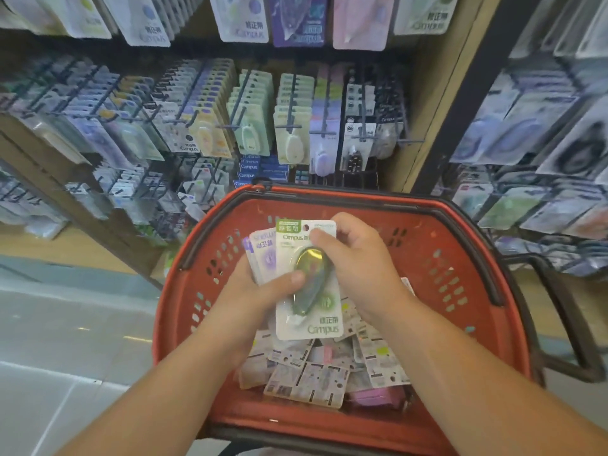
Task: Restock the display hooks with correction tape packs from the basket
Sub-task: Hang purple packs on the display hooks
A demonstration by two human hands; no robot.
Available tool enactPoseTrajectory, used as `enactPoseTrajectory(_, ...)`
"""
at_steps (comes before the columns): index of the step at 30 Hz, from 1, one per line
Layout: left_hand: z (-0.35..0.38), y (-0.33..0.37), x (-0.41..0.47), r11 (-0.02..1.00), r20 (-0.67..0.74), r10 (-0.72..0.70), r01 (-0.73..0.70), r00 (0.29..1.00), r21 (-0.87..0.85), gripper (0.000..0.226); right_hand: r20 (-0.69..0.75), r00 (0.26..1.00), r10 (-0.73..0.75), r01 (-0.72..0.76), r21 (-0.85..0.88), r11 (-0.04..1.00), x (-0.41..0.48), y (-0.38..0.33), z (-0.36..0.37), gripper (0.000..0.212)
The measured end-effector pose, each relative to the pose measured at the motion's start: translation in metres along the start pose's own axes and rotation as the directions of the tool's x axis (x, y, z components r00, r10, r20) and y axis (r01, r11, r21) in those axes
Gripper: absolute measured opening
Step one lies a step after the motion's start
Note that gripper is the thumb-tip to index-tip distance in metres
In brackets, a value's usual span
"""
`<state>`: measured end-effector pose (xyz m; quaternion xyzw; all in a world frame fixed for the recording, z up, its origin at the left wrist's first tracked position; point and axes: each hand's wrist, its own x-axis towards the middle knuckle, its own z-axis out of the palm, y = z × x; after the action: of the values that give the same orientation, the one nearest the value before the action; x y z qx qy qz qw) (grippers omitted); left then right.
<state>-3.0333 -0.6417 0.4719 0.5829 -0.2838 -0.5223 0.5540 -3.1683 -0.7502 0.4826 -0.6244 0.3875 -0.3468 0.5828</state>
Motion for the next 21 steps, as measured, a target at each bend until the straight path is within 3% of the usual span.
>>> enactPoseTrajectory(3,-0.014,0.005,-0.002,0.998,-0.088,0.033,-0.028,0.996,0.054,0.065,0.104,0.994,0.033,-0.025,-0.074,0.997,0.005,0.001,0.009,0.033)
enactPoseTrajectory(7,-0.048,0.012,-0.010,0.991,-0.258,0.118,-0.096,0.959,0.096,0.060,0.195,0.949,0.246,-0.231,-0.095,0.968,0.019,0.015,0.018,0.025)
enactPoseTrajectory(10,-0.077,0.017,-0.020,0.986,-0.370,0.152,-0.115,0.916,0.118,0.089,0.221,0.900,0.375,-0.270,-0.393,0.879,0.038,0.059,0.024,0.019)
enactPoseTrajectory(12,-0.093,0.020,-0.027,0.979,-0.409,0.182,-0.128,0.894,0.157,0.091,0.255,0.846,0.468,-0.246,-0.592,0.768,0.046,0.095,0.029,0.028)
enactPoseTrajectory(15,-0.105,0.026,-0.034,0.973,-0.445,0.200,-0.125,0.873,0.193,0.074,0.313,0.773,0.551,-0.125,-0.778,0.616,0.054,0.134,0.040,0.072)
enactPoseTrajectory(17,-0.109,0.027,-0.038,0.977,-0.459,0.190,-0.120,0.868,0.177,0.066,0.378,0.747,0.547,0.104,-0.879,0.466,0.057,0.150,0.050,0.085)
enactPoseTrajectory(19,-0.113,0.029,-0.040,0.981,-0.464,0.173,-0.111,0.869,0.158,0.062,0.431,0.767,0.475,0.319,-0.899,0.300,0.057,0.158,0.059,0.070)
enactPoseTrajectory(21,-0.114,0.030,-0.041,0.983,-0.458,0.161,-0.102,0.874,0.151,0.065,0.500,0.781,0.374,0.443,-0.866,0.233,0.058,0.163,0.064,0.052)
